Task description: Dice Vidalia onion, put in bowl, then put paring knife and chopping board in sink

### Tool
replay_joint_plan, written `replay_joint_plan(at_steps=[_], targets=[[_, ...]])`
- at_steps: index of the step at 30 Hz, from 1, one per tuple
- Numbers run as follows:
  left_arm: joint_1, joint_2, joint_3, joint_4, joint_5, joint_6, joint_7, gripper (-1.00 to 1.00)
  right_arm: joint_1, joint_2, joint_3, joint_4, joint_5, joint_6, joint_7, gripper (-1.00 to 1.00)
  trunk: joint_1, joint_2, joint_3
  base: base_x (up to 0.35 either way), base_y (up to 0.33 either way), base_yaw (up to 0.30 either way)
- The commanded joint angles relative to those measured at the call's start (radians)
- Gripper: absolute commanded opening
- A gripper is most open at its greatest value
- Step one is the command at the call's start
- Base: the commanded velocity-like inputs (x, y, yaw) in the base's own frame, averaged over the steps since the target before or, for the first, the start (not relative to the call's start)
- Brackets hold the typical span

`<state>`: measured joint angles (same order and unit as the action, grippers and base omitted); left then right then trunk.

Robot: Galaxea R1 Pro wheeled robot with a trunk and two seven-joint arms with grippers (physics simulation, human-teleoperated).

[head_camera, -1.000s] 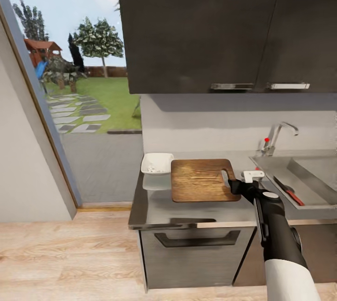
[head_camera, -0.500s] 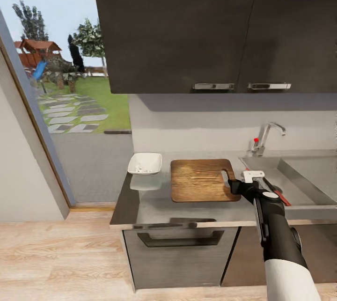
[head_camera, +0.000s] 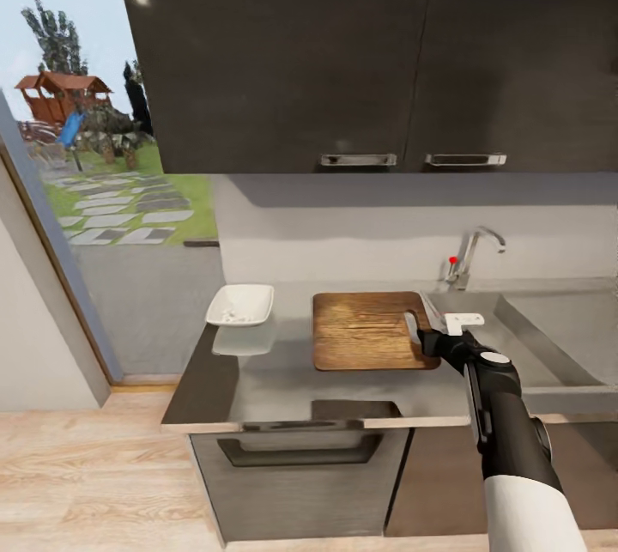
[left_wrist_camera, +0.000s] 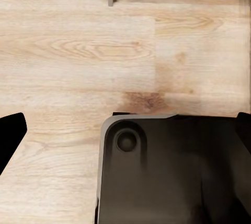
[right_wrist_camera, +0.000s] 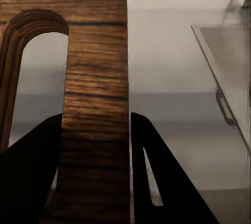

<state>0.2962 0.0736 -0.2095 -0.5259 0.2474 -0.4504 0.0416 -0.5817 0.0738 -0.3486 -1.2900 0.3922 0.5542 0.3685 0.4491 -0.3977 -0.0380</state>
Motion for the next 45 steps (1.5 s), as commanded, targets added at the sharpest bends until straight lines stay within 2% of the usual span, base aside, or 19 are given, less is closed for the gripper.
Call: replay_joint_plan(at_steps=[1,18,38,40,43,45], targets=[[0.000,0.002,-0.008,-0.002,0.010,-0.002,0.004,1.00,-0.001,0.001,-0.003,-0.002,0.007,0.003,0.010,-1.00,0.001,-0.002,-0.002,0.129,-0.244,0.000],[0.000,0.002,-0.008,-0.002,0.010,-0.002,0.004,1.00,-0.001,0.004,-0.003,-0.002,0.007,0.003,0.006,-1.00,0.001,-0.002,-0.002,0.103,-0.263,-0.001],[0.000,0.002,-0.008,-0.002,0.010,-0.002,0.004,1.00,-0.001,0.010,-0.001,0.014,0.005,0.003,0.000,-1.00,0.001,-0.002,0.013,0.008,-0.308,-0.089],[0.000,0.002,-0.008,-0.002,0.010,-0.002,0.004,1.00,-0.001,0.013,0.000,0.021,0.005,0.003,-0.018,-1.00,0.001,-0.002,0.013,0.083,-0.287,-0.002],[0.000,0.002,-0.008,-0.002,0.010,-0.002,0.004,1.00,-0.001,0.030,0.000,0.041,0.005,0.002,-0.089,-1.00,0.001,-0.002,0.013,0.118,-0.277,-0.001],[0.000,0.002,-0.008,-0.002,0.010,-0.002,0.004,1.00,-0.001,0.061,-0.001,0.050,0.005,0.000,-0.176,-1.00,0.001,-0.002,0.013,0.136,-0.273,0.000]])
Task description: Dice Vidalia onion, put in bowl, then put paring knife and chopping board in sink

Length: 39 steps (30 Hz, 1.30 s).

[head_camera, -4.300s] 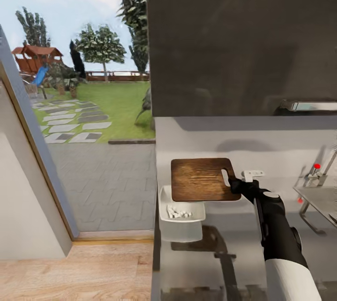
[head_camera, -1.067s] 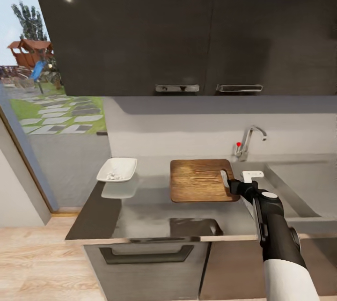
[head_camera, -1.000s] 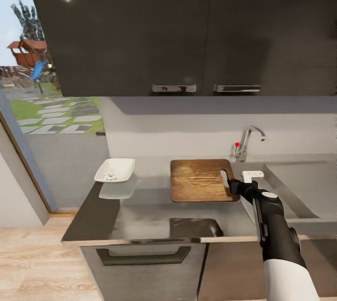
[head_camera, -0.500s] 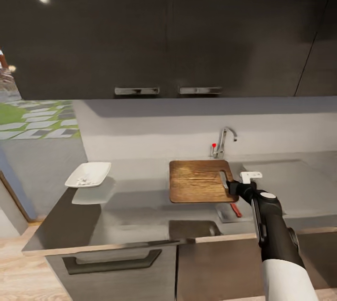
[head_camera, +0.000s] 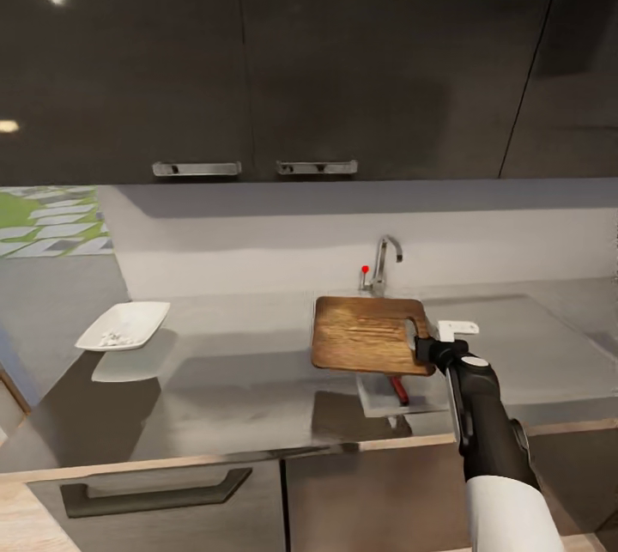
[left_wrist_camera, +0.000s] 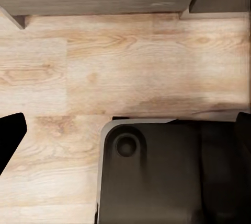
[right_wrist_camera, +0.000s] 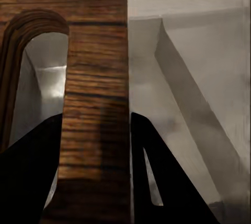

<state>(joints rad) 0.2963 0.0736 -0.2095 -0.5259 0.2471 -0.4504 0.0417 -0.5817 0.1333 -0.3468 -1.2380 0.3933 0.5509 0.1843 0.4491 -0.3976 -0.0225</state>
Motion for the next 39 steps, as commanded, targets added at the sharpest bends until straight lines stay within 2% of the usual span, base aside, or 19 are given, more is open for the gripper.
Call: replay_joint_plan(at_steps=[1,3,6,8,9,11,12,13,14,17,21,23,25,27,29,30,33,37,39], targets=[[0.000,0.002,-0.008,-0.002,0.010,-0.002,0.004,1.00,-0.001,0.014,-0.003,0.000,0.003,0.002,-0.028,-1.00,0.001,-0.002,-0.002,0.140,-0.273,0.000],[0.000,0.002,-0.008,-0.002,0.010,-0.002,0.004,1.00,-0.001,0.037,-0.004,0.008,0.002,-0.001,-0.112,-1.00,0.001,-0.002,-0.002,0.143,-0.271,0.000],[0.000,0.002,-0.008,-0.002,0.009,-0.002,0.004,1.00,-0.001,0.041,-0.006,0.031,-0.021,-0.005,-0.186,-1.00,0.001,-0.002,-0.002,0.144,-0.254,0.000],[0.000,0.002,-0.008,-0.002,0.010,-0.002,0.004,1.00,-0.001,0.041,-0.008,0.041,-0.087,-0.007,-0.233,-1.00,0.001,-0.002,-0.002,0.145,-0.241,0.000],[0.000,0.002,-0.008,-0.002,0.010,-0.002,0.004,1.00,-0.001,0.041,-0.009,0.045,-0.184,-0.009,-0.304,-1.00,0.001,-0.002,-0.002,0.145,-0.217,0.000],[0.000,0.002,-0.008,-0.002,0.009,-0.002,0.004,1.00,-0.001,0.041,-0.007,0.046,-0.279,-0.020,-0.398,-1.00,0.001,-0.002,-0.002,0.132,-0.181,0.000],[0.000,0.002,-0.008,-0.003,0.009,-0.002,0.004,1.00,-0.001,0.041,-0.003,0.053,-0.353,-0.053,-0.502,-1.00,0.001,-0.002,-0.002,0.053,-0.070,0.000],[0.000,0.002,-0.008,-0.003,0.009,-0.002,0.004,1.00,-0.001,0.041,-0.002,0.074,-0.388,-0.092,-0.576,-1.00,0.001,-0.002,-0.002,0.027,-0.036,0.000],[0.000,0.002,-0.008,-0.003,0.009,-0.002,0.004,1.00,-0.001,0.041,-0.001,0.083,-0.395,-0.108,-0.599,-1.00,0.001,-0.002,-0.002,0.022,-0.029,0.000],[0.000,0.002,-0.009,-0.003,0.009,-0.002,0.004,1.00,-0.001,0.041,0.017,0.127,-0.422,-0.207,-0.742,-1.00,0.001,-0.002,-0.002,0.008,-0.010,0.000],[0.000,0.002,-0.009,-0.003,0.009,-0.002,0.004,1.00,-0.001,0.041,0.080,0.136,-0.431,-0.232,-0.853,-1.00,0.001,-0.002,-0.002,0.001,-0.002,0.000],[0.000,0.002,-0.009,-0.003,0.009,-0.002,0.004,1.00,-0.001,0.041,0.123,0.137,-0.466,-0.237,-0.914,-1.00,0.001,-0.002,-0.002,0.000,0.000,0.000],[0.000,0.002,-0.009,-0.003,0.009,-0.002,0.004,1.00,-0.001,0.041,0.168,0.137,-0.552,-0.240,-0.980,-1.00,0.001,-0.002,-0.002,0.000,0.000,0.000],[0.000,0.002,-0.009,-0.003,0.009,-0.003,0.004,1.00,-0.001,0.041,0.234,0.133,-0.684,-0.261,-1.078,-1.00,0.001,-0.002,-0.002,0.000,0.000,0.000],[0.000,0.004,-0.009,-0.003,0.009,-0.003,0.004,1.00,-0.001,0.041,0.302,0.127,-0.767,-0.315,-1.180,-1.00,0.001,-0.002,-0.002,0.000,0.000,0.000],[0.000,0.004,-0.009,-0.003,0.009,-0.004,0.004,1.00,-0.001,0.041,0.332,0.126,-0.791,-0.348,-1.232,-1.00,0.001,-0.002,-0.002,0.000,0.000,0.000],[0.000,0.004,-0.009,-0.003,0.009,-0.004,0.004,1.00,-0.001,0.041,0.359,0.125,-0.821,-0.387,-1.289,-1.00,0.001,-0.002,-0.002,0.060,0.059,0.000],[0.000,0.004,-0.009,-0.003,0.009,-0.004,0.004,1.00,-0.001,0.041,0.367,0.124,-0.930,-0.402,-1.332,-1.00,0.001,-0.002,-0.002,0.184,0.176,0.000],[0.000,0.005,-0.009,-0.003,0.010,-0.004,0.004,1.00,-0.001,0.041,0.368,0.124,-0.955,-0.405,-1.357,-1.00,0.001,-0.002,-0.002,0.120,0.105,0.000]])
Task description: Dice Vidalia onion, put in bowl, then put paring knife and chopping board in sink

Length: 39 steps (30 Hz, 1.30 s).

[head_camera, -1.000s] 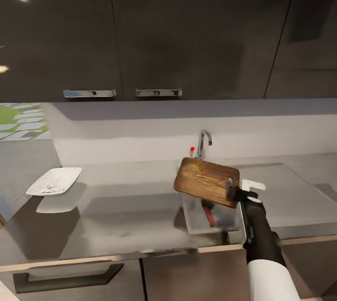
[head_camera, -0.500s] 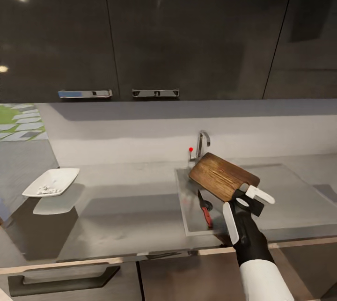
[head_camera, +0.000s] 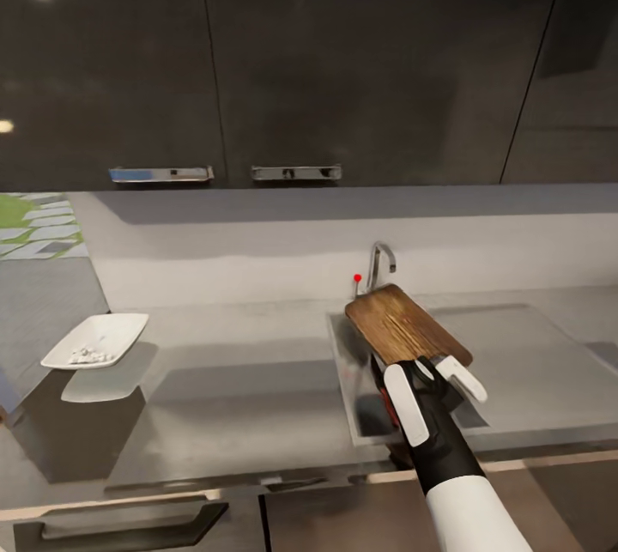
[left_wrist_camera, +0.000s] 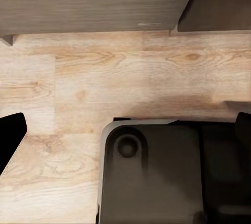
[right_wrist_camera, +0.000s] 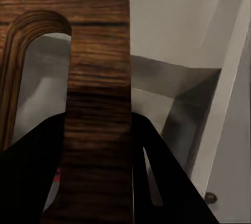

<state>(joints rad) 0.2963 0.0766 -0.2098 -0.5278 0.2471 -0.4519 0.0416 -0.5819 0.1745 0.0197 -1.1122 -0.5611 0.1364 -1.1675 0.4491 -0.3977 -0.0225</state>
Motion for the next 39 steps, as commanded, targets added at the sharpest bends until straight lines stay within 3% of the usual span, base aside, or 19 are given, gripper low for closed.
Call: replay_joint_plan(at_steps=[1,9,25,39], targets=[[0.000,0.002,-0.008,-0.001,0.009,-0.002,0.004,1.00,-0.001,0.000,0.001,-0.002,-0.010,0.000,-0.020,-1.00,0.001,-0.002,-0.002,0.048,0.042,0.000],[0.000,0.001,-0.008,-0.001,0.009,-0.001,0.004,1.00,-0.001,0.000,0.002,-0.021,-0.022,-0.084,-0.087,-1.00,0.001,-0.002,-0.004,0.012,0.010,0.000],[0.000,0.002,-0.009,-0.001,0.010,-0.001,0.004,1.00,-0.001,0.000,0.002,-0.021,-0.023,-0.089,-0.103,-1.00,0.001,-0.002,-0.028,0.004,0.002,0.000],[0.000,0.001,-0.008,0.000,0.010,-0.001,0.004,1.00,-0.001,0.000,0.002,-0.021,-0.039,-0.089,-0.103,-1.00,0.001,-0.002,-0.050,0.173,0.130,0.000]])
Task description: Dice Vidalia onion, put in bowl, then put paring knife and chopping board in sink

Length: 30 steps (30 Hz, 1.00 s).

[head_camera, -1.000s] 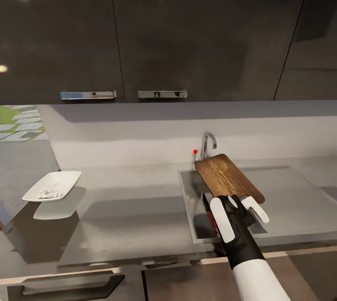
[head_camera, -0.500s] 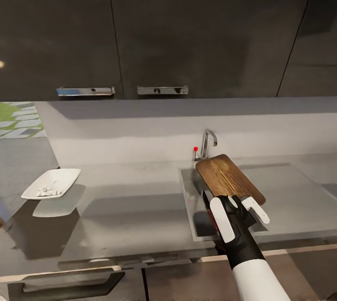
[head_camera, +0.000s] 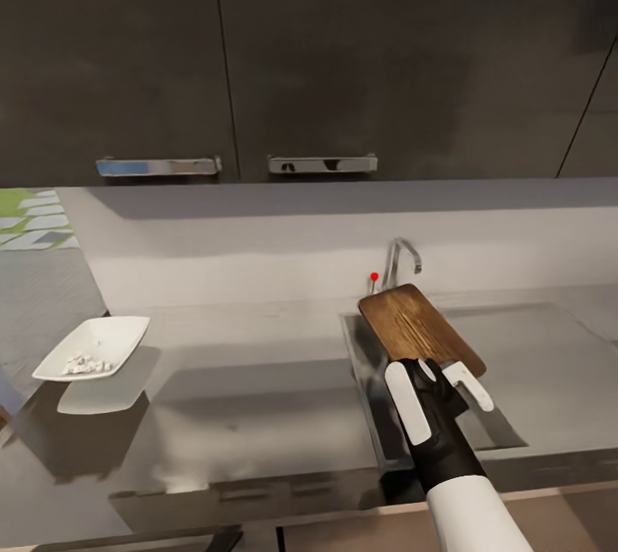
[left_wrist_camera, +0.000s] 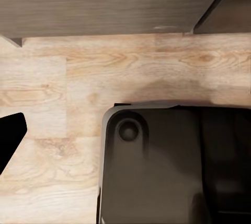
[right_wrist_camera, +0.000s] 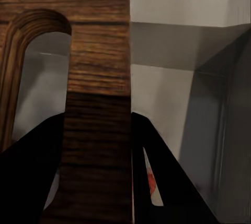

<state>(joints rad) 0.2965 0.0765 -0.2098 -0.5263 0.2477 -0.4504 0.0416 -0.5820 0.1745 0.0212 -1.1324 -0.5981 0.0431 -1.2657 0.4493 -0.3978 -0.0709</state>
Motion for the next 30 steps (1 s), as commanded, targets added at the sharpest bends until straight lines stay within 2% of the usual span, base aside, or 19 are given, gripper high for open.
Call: replay_joint_plan(at_steps=[1,4,8,16,22,30], targets=[[0.000,0.002,-0.008,-0.001,0.010,-0.002,0.004,1.00,-0.001,0.000,0.001,-0.001,-0.013,0.004,-0.004,-1.00,0.001,-0.002,-0.004,0.038,0.030,0.000],[0.000,0.001,-0.009,-0.001,0.010,-0.002,0.004,1.00,-0.001,0.000,0.002,0.000,-0.048,0.004,-0.004,-1.00,0.001,-0.002,-0.008,0.017,0.013,0.000],[0.000,0.002,-0.009,-0.001,0.010,-0.002,0.004,1.00,-0.001,0.000,0.000,0.000,-0.061,0.004,-0.004,-1.00,0.001,-0.002,-0.015,0.004,0.003,0.000],[0.000,0.002,-0.009,-0.001,0.010,-0.002,0.004,1.00,-0.001,0.000,-0.004,0.009,-0.059,0.004,-0.004,-1.00,0.001,-0.002,-0.028,0.000,0.000,0.000],[0.000,0.002,-0.009,-0.001,0.010,-0.002,0.004,1.00,-0.001,0.000,-0.039,0.015,-0.057,0.004,-0.003,-1.00,0.001,-0.002,-0.037,0.000,0.000,0.000],[0.000,0.002,-0.009,-0.001,0.010,-0.002,0.004,1.00,-0.001,0.000,-0.051,0.016,-0.057,0.004,-0.003,-1.00,0.001,-0.002,-0.050,0.000,0.000,0.000]])
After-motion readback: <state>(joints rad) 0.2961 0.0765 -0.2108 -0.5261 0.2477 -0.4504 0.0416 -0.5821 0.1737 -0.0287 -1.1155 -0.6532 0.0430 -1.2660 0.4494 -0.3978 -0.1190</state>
